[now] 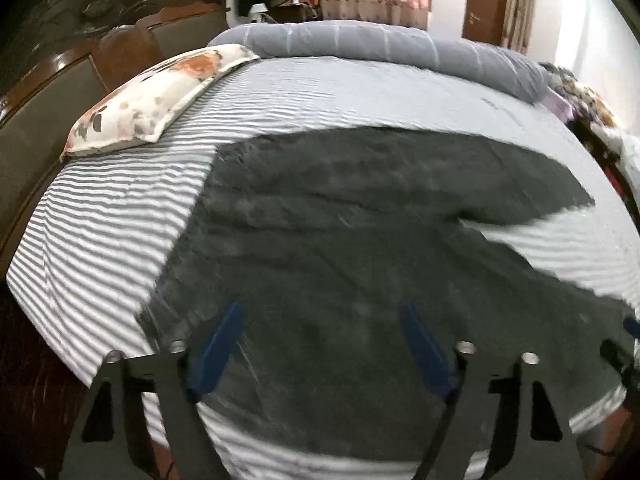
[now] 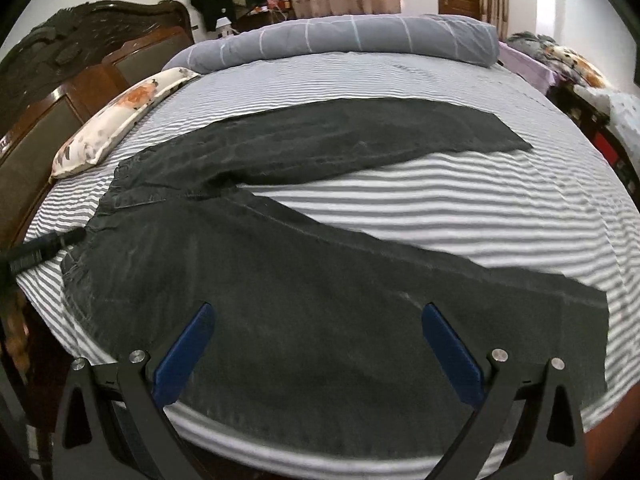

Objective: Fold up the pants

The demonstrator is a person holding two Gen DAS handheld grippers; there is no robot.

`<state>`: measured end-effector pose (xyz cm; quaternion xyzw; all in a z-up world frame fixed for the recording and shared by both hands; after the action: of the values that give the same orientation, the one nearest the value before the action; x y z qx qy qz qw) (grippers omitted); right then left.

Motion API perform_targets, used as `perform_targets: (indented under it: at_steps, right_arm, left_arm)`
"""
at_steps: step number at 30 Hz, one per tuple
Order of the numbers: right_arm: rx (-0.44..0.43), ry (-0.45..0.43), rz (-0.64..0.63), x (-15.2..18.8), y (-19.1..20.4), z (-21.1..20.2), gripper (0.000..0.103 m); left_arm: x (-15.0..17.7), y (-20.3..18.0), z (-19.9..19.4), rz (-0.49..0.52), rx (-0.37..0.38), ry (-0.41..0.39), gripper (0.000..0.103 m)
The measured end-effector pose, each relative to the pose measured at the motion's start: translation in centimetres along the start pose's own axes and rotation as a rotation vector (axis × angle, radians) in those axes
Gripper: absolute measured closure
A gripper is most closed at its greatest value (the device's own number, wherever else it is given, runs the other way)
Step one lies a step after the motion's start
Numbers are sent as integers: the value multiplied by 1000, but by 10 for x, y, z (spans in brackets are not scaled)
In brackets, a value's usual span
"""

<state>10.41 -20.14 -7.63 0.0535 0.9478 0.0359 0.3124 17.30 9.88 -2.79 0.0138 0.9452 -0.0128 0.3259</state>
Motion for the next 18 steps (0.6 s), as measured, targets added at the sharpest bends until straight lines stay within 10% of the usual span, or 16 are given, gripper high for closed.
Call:
perform_targets:
  at_steps: [7,18]
  right_arm:
    - [0,41,-58,-27,27,45,0]
    - [-6,95,-75,-57,60,102,0]
  left_arm:
    - [-68,84,38,-141,110,-18,31]
    - [-124,161,130,-337,351,71,67]
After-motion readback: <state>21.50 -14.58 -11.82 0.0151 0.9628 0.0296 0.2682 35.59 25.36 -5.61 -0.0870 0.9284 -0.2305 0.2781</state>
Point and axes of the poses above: each gripper's, at about its wrist camera, not at the fingertips, and z roughly the way its jaws point, y to its left, x to its underside, the point moved 1 cm from there along z, roughly the way its jaws point
